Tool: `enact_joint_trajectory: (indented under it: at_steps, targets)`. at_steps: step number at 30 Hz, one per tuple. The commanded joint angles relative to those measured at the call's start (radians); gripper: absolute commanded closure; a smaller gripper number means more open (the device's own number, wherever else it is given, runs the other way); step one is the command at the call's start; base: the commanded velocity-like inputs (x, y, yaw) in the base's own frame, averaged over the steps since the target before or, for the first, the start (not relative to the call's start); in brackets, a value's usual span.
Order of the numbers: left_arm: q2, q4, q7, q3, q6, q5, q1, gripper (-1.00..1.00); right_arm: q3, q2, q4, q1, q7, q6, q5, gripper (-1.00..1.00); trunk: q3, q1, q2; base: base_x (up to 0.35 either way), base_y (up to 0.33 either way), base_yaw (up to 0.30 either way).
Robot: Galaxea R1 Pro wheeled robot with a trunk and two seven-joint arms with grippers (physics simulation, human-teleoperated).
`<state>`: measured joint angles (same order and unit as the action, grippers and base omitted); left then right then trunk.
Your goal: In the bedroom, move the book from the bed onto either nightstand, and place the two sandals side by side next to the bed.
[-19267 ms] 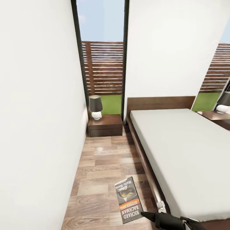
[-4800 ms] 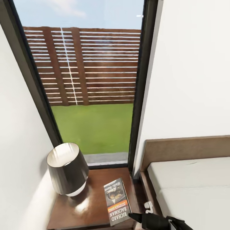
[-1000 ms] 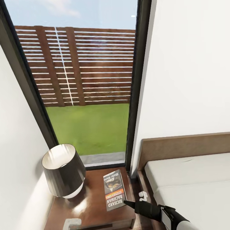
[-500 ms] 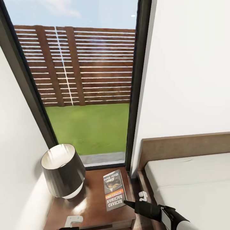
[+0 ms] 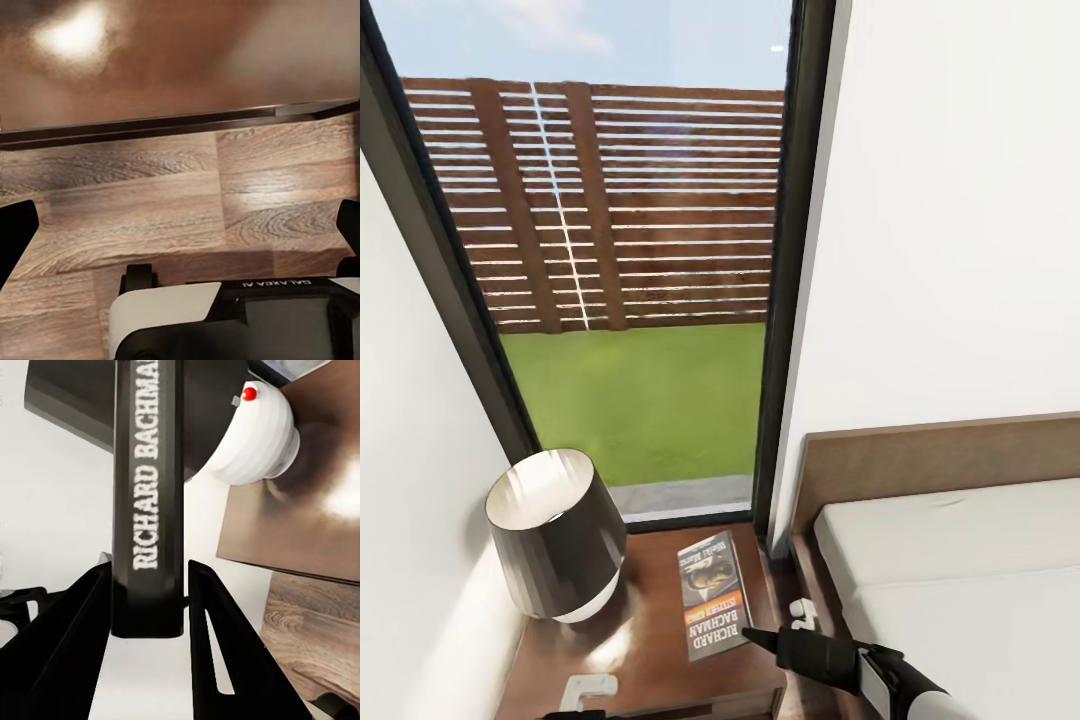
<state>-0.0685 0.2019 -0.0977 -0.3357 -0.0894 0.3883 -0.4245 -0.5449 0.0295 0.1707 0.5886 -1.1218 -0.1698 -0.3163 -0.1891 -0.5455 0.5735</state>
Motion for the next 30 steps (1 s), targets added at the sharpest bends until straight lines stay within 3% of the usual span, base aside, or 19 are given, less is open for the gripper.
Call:
enact_joint_trajectory:
  at_steps: [1, 6, 12, 30]
  targets:
    - [-0.002, 0.002, -0.002, -0.005, -0.006, 0.010, 0.000, -1.00, -0.009, 0.003, 0.003, 0.000, -0.004, -0.010, -0.007, 1.00, -0.002, 0.000, 0.001, 0.000, 0.000, 0.000]
    - [-0.004, 0.002, -0.002, -0.005, -0.006, 0.010, 0.000, -1.00, -0.007, 0.023, 0.005, 0.001, -0.005, -0.011, -0.008, 1.00, -0.002, 0.000, 0.001, 0.000, 0.000, 0.000]
    - [-0.006, 0.002, -0.002, -0.005, -0.006, 0.010, 0.000, -1.00, -0.006, 0.041, 0.007, 0.010, -0.003, -0.013, -0.009, 1.00, -0.020, -0.023, 0.043, 0.000, 0.000, 0.000]
    - [-0.007, 0.002, -0.001, -0.003, 0.004, 0.009, 0.000, -1.00, -0.006, 0.047, 0.007, 0.043, 0.001, -0.022, -0.011, 1.00, -0.077, -0.092, 0.169, 0.000, 0.000, 0.000]
